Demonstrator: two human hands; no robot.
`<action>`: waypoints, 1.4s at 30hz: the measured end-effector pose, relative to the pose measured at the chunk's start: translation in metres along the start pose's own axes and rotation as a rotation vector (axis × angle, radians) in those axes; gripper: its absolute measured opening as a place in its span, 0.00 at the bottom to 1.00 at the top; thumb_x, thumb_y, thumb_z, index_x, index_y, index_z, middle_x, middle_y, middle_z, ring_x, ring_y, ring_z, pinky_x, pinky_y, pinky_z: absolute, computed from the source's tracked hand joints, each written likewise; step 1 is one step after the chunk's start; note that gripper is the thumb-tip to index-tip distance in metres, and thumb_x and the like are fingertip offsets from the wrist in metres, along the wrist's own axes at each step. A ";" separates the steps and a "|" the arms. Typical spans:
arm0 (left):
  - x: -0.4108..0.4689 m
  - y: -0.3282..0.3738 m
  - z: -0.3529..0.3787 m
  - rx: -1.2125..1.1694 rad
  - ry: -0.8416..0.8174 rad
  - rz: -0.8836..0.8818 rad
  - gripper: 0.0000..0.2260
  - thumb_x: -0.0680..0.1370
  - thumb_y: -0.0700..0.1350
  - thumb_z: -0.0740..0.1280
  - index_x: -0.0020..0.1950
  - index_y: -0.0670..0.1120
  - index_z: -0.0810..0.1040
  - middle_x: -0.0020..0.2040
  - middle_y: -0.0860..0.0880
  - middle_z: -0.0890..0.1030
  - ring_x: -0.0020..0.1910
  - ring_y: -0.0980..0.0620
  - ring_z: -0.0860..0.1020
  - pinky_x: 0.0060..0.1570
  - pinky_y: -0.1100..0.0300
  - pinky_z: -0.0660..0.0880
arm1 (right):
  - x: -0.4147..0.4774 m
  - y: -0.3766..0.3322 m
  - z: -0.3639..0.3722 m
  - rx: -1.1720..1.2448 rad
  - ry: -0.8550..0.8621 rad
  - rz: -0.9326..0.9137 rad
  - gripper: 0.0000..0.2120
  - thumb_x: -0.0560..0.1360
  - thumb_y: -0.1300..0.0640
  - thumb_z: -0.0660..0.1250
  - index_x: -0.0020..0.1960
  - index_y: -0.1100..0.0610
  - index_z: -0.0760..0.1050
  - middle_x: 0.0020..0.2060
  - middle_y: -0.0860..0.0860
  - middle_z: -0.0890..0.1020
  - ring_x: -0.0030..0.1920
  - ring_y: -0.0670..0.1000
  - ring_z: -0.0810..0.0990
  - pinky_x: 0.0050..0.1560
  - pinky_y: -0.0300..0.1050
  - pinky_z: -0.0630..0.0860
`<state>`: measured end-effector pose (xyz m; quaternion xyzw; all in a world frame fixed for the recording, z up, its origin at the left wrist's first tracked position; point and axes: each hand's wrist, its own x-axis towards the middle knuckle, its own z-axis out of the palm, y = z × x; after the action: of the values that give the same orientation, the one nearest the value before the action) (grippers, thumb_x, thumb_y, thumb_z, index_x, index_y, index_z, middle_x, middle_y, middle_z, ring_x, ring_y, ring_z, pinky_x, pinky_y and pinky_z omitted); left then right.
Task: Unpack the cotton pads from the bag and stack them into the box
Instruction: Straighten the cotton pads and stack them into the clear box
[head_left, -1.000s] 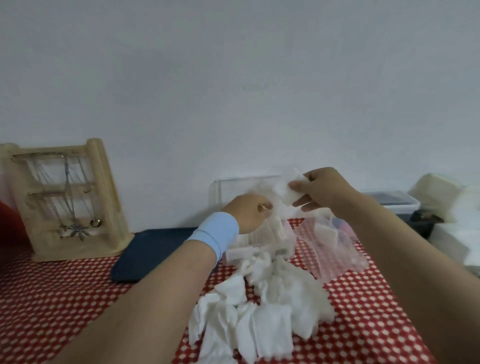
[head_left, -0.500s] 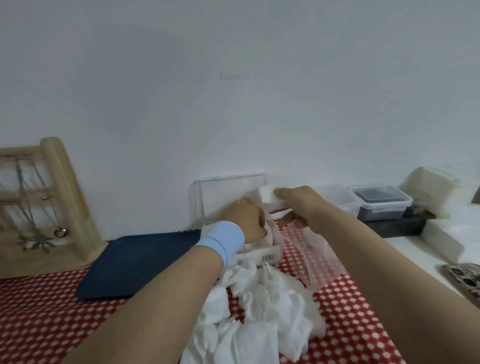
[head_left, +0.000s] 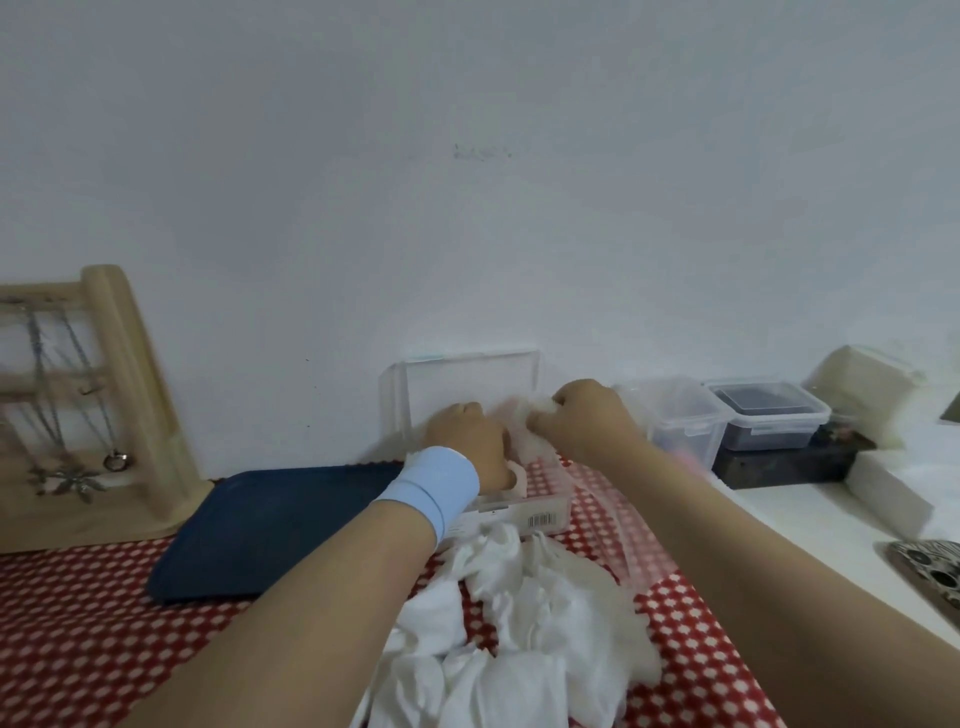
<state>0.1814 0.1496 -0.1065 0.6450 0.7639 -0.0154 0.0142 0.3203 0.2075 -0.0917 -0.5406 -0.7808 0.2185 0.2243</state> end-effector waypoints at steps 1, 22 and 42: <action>0.000 0.000 0.001 -0.005 0.006 0.004 0.17 0.76 0.56 0.67 0.65 0.58 0.80 0.65 0.47 0.72 0.66 0.45 0.70 0.63 0.53 0.69 | 0.000 -0.003 0.001 -0.073 -0.019 0.001 0.14 0.72 0.51 0.71 0.34 0.57 0.71 0.27 0.50 0.77 0.28 0.50 0.75 0.28 0.39 0.66; -0.041 -0.036 0.010 -0.160 -0.195 0.134 0.30 0.85 0.61 0.52 0.84 0.53 0.47 0.84 0.51 0.47 0.82 0.48 0.46 0.80 0.49 0.47 | -0.015 -0.011 0.022 -0.493 -0.162 -0.004 0.15 0.83 0.47 0.53 0.53 0.57 0.71 0.58 0.55 0.77 0.61 0.57 0.73 0.64 0.53 0.68; -0.106 -0.052 -0.008 -0.677 0.238 0.077 0.09 0.83 0.47 0.63 0.60 0.56 0.78 0.59 0.57 0.78 0.58 0.57 0.77 0.55 0.62 0.74 | -0.079 -0.034 -0.014 -0.180 -0.289 -0.476 0.10 0.74 0.49 0.69 0.54 0.44 0.83 0.51 0.42 0.82 0.47 0.43 0.79 0.54 0.42 0.75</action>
<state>0.1476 0.0371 -0.0936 0.6292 0.6973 0.3142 0.1382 0.3278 0.1234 -0.0696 -0.3234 -0.9257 0.1644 0.1069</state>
